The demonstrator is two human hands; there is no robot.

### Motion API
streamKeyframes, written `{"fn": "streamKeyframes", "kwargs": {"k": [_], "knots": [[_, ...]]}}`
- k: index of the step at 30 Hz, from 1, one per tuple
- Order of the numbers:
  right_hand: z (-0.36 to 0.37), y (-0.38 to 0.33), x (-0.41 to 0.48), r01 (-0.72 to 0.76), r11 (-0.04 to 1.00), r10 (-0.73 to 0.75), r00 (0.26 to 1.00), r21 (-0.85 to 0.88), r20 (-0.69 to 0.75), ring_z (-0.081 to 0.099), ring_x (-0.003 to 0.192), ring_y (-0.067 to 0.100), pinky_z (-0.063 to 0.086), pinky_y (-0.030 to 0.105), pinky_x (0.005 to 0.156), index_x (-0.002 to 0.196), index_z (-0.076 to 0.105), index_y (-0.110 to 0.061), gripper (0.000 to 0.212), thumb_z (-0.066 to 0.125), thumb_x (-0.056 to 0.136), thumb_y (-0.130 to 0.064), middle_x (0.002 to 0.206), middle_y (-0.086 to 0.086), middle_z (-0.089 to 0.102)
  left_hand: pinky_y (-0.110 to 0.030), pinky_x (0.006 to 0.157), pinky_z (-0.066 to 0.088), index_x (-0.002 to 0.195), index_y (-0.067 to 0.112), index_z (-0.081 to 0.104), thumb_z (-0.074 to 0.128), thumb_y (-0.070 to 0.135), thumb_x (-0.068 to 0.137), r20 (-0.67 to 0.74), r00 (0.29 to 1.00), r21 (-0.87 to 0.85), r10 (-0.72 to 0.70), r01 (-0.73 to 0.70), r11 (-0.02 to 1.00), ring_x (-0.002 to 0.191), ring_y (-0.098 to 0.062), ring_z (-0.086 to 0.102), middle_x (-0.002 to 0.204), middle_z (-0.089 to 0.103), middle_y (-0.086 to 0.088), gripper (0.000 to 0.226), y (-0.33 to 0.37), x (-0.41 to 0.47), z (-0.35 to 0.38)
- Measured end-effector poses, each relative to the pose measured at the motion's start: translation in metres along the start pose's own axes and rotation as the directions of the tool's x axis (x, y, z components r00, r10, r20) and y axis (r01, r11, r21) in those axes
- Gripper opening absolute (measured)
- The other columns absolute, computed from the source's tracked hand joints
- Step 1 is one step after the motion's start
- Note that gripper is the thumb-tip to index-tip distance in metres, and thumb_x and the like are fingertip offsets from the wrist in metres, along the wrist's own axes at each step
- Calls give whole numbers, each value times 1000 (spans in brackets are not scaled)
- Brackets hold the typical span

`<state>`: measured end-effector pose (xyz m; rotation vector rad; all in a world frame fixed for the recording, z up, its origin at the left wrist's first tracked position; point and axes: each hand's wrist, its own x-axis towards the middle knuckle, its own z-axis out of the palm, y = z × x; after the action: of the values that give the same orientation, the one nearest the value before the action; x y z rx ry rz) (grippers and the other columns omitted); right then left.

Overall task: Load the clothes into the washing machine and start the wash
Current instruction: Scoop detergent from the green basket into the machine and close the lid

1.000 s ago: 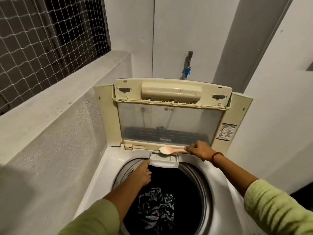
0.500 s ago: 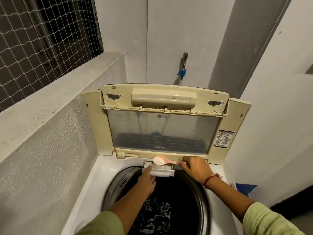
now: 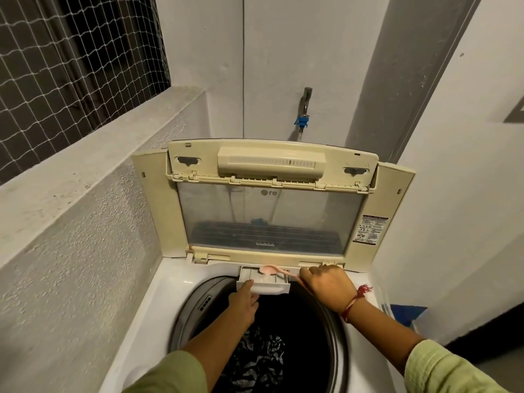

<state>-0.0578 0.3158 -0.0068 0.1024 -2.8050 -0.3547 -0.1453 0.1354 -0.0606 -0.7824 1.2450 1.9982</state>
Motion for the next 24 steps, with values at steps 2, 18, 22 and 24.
{"fn": "streamKeyframes", "kwargs": {"k": [2, 18, 22, 24], "knots": [[1, -1, -3, 27, 999, -28, 999, -17, -16, 46, 31, 13, 36, 22, 32, 68, 57, -23, 37, 33, 91, -41, 47, -1, 55, -41, 113, 28, 142, 2, 34, 56, 11, 92, 0, 1000, 21, -13, 13, 1000, 133, -33, 41, 144, 41, -19, 55, 1, -1, 1], [-106, -30, 13, -472, 561, 409, 872, 680, 269, 44, 49, 15, 29, 27, 46, 60, 59, -12, 43, 53, 92, -40, 46, -3, 44, -22, 44, 41, 72, 11, 46, 49, 16, 93, 85, 993, 154, 83, -95, 984, 42, -13, 39, 55, 41, -4, 21, 56, -71, -43], [-156, -44, 30, -554, 155, 188, 830, 818, 526, 29, 36, 9, 26, 16, 36, 59, 58, -15, 39, 54, 93, -35, 43, -5, 33, -17, 43, 41, 67, 14, 40, 47, 18, 94, 130, 973, 81, 191, -202, 976, 41, -11, 38, 39, 36, 0, 28, 90, -121, -64], [-176, -54, 39, -538, 136, 64, 842, 832, 535, 25, 35, 7, 25, 16, 37, 63, 59, -16, 37, 54, 93, -36, 43, -7, 31, -17, 44, 34, 67, 16, 42, 47, 21, 94, 128, 961, 84, 246, -257, 963, 51, -11, 44, 54, 42, -2, 28, 104, -156, -82]]}}
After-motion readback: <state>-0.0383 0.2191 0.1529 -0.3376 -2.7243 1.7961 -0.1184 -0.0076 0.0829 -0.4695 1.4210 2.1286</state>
